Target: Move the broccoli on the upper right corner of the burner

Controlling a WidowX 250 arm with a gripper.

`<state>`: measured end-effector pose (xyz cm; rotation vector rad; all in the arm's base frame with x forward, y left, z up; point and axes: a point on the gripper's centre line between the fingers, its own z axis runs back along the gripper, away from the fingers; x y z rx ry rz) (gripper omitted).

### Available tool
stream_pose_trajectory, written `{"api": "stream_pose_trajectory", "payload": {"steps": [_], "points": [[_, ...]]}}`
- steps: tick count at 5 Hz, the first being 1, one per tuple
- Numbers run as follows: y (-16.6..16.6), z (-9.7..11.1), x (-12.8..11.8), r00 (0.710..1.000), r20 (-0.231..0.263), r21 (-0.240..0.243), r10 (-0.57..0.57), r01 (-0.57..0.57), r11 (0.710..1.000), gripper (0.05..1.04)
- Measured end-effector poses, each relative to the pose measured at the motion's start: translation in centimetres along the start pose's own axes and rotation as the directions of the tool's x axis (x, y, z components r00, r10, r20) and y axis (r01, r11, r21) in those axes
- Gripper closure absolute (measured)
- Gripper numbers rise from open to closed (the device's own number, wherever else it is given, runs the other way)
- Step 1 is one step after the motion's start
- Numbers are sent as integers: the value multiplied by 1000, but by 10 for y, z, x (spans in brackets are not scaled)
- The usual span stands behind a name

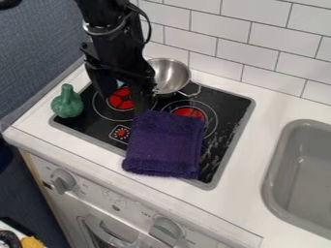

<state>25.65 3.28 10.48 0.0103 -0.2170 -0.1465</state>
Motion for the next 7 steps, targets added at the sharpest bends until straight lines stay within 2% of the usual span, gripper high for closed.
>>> {"api": "stream_pose_trajectory", "payload": {"steps": [1, 2, 3, 4, 5, 6, 7], "points": [[0, -5, -3, 1000, -22, -6, 4, -4, 1000, 83], [24, -6, -1, 997, -47, 17, 62, -61, 998, 83], [56, -6, 5, 989, -48, 32, 137, -136, 990, 83], [91, -3, 6, 983, -56, 129, 177, -169, 977, 83], [130, -20, -6, 949, -109, 198, 296, -271, 942, 83], [141, -33, -11, 925, -141, 213, 353, -320, 923, 83], [145, -46, -8, 911, -169, 208, 377, -341, 917, 83]]}}
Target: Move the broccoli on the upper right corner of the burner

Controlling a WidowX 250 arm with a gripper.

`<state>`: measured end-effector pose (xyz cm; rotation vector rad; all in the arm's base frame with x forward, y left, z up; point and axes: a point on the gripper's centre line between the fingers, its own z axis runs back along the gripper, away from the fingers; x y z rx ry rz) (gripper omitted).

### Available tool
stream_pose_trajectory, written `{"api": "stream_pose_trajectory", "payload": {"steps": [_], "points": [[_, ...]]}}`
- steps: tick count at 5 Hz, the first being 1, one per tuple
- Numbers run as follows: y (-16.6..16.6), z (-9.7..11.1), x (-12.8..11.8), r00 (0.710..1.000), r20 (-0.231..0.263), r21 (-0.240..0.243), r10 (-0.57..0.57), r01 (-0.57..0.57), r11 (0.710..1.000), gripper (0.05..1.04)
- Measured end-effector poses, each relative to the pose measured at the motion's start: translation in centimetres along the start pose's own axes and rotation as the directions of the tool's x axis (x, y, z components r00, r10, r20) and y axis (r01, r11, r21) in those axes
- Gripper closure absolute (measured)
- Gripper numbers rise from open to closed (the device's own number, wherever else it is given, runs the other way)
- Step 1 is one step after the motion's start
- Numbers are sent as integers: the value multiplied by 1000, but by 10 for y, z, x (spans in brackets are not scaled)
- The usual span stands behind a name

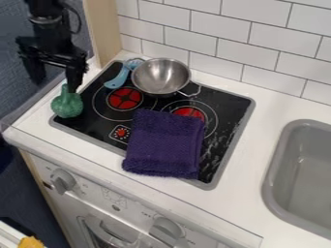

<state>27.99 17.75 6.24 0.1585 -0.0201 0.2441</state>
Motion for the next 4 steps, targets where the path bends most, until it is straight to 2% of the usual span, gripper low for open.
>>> {"api": "stream_pose_trajectory", "payload": {"steps": [1, 2, 3, 4], "points": [[-5, -6, 0, 1000, -20, -7, -10, 9, 1000, 83], [-12, -11, 2, 999, -28, -4, -26, 26, 1000, 127], [-13, -13, 2, 1000, -28, -4, -15, 15, 1000, 380], [-13, -13, 2, 1000, -26, 2, -16, 16, 1000, 709]]}}
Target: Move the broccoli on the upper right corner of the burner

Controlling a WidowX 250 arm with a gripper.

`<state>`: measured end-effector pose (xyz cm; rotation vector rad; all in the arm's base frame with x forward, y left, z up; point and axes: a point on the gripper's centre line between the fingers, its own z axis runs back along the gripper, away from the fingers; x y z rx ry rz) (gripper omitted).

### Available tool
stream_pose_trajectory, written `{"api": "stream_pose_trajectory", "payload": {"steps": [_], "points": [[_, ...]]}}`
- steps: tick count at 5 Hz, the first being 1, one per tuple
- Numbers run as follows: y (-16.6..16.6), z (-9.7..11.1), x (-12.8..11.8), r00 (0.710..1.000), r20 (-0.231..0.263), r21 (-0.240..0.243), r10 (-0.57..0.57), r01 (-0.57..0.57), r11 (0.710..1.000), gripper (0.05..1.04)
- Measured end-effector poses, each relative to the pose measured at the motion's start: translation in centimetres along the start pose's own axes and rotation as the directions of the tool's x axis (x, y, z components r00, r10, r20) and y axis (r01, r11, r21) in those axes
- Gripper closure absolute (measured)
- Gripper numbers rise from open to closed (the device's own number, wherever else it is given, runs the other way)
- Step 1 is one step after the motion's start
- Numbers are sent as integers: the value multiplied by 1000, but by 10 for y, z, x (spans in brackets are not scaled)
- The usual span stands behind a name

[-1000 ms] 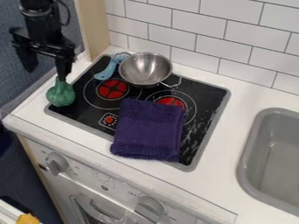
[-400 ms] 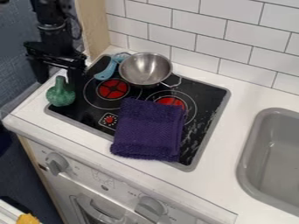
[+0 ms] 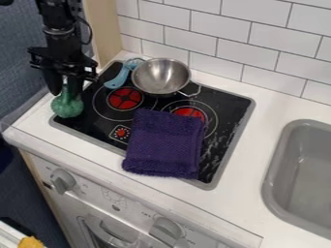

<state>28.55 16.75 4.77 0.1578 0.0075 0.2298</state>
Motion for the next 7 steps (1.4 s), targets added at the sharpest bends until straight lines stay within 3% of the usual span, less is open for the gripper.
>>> {"api": "stream_pose_trajectory", "payload": {"steps": [1, 2, 3, 4, 5, 6, 7], "points": [[-1, 0, 1, 1000, 0, 5, 0, 0, 1000, 789], [-12, 8, -4, 1000, 1, 0, -18, 18, 1000, 790], [-46, 67, 3, 983, 176, -70, -53, 66, 995, 790], [-93, 93, 13, 953, 237, -169, -188, 231, 958, 790], [-148, 95, 23, 911, 247, -182, -330, 378, 908, 790], [-201, 89, 31, 884, 240, -192, -401, 448, 873, 790], [-242, 82, 36, 846, 248, -164, -472, 516, 840, 790]]}}
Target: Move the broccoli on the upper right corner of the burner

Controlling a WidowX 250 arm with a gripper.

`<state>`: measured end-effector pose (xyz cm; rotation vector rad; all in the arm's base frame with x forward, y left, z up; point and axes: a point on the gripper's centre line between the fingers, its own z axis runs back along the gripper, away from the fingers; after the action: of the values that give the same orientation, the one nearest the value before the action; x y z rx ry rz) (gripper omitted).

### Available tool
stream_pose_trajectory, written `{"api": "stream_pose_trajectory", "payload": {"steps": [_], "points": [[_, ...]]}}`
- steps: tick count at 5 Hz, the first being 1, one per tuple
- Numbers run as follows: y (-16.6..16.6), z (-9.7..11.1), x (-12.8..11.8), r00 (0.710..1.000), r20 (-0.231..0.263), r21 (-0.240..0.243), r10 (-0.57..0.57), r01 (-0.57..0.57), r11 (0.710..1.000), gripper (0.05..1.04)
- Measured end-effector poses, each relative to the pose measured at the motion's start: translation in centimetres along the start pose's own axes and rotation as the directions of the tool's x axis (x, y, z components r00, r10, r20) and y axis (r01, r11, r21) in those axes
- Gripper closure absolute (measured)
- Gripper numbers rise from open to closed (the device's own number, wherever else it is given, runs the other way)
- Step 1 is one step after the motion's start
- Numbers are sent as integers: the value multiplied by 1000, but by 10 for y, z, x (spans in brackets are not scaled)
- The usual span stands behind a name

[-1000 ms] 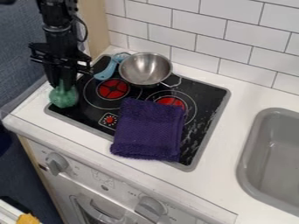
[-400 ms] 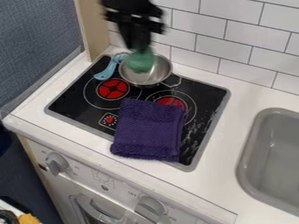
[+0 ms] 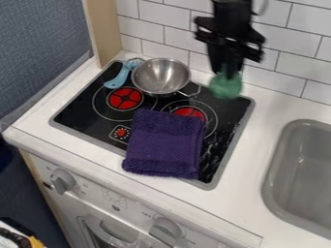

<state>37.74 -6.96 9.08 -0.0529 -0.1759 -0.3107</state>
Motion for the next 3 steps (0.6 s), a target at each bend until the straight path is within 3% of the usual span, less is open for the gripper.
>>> {"api": "stream_pose_trajectory", "payload": {"steps": [2, 3], "points": [[1, -34, 4, 999, -29, 40, -37, 38, 998, 791], [13, -35, 5, 999, -19, 68, -28, 29, 997, 791]]}}
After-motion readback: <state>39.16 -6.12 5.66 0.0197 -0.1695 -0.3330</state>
